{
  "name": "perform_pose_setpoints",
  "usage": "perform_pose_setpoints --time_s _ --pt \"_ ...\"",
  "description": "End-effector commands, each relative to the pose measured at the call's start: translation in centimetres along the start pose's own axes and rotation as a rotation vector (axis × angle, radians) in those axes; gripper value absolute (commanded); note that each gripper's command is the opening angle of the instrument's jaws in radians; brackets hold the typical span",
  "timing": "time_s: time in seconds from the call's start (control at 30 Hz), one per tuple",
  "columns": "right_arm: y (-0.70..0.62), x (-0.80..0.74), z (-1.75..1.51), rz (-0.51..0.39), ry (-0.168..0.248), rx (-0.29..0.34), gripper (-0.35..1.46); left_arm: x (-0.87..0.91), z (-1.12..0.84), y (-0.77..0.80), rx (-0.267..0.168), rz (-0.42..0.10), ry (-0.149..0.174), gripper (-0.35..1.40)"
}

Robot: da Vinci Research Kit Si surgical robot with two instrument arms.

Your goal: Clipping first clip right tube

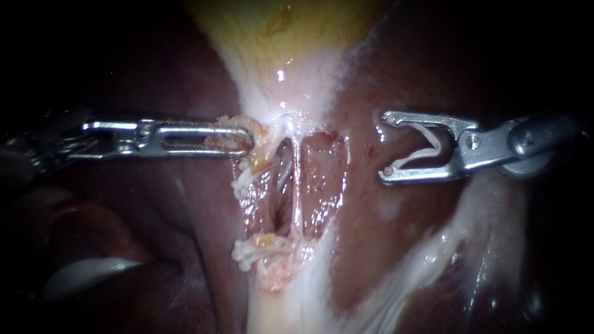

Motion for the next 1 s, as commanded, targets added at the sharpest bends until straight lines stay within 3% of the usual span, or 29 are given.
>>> perform_pose_setpoints --time_s 0.03,0.2,0.37,0.53,0.73,1.0 --pt "0.0 0.0 0.0 0.0 0.0 0.0 0.5 0.0 -0.01 -0.01 -0.001 0.0 0.0 -0.35" --pt "0.0 0.0 0.0 0.0 0.003 -0.001 0.5 -0.08 -0.12 -0.05 0.005 -0.005 0.004 -0.35" --pt "-0.01 0.01 0.01 0.0 0.004 0.001 0.5 -0.17 -0.38 -0.13 0.006 -0.012 0.011 -0.35" --pt "-0.01 0.01 0.01 0.0 0.004 0.001 0.5 -0.28 -0.61 -0.21 0.0 -0.02 -0.008 -0.35" --pt "-0.05 0.02 0.06 -0.001 0.011 0.012 0.5 -0.3 -0.65 -0.23 -0.004 -0.021 -0.012 -0.35" --pt "-0.27 -0.02 0.42 0.186 0.042 0.056 0.49 -0.3 -0.64 -0.29 -0.007 -0.022 -0.017 -0.35"
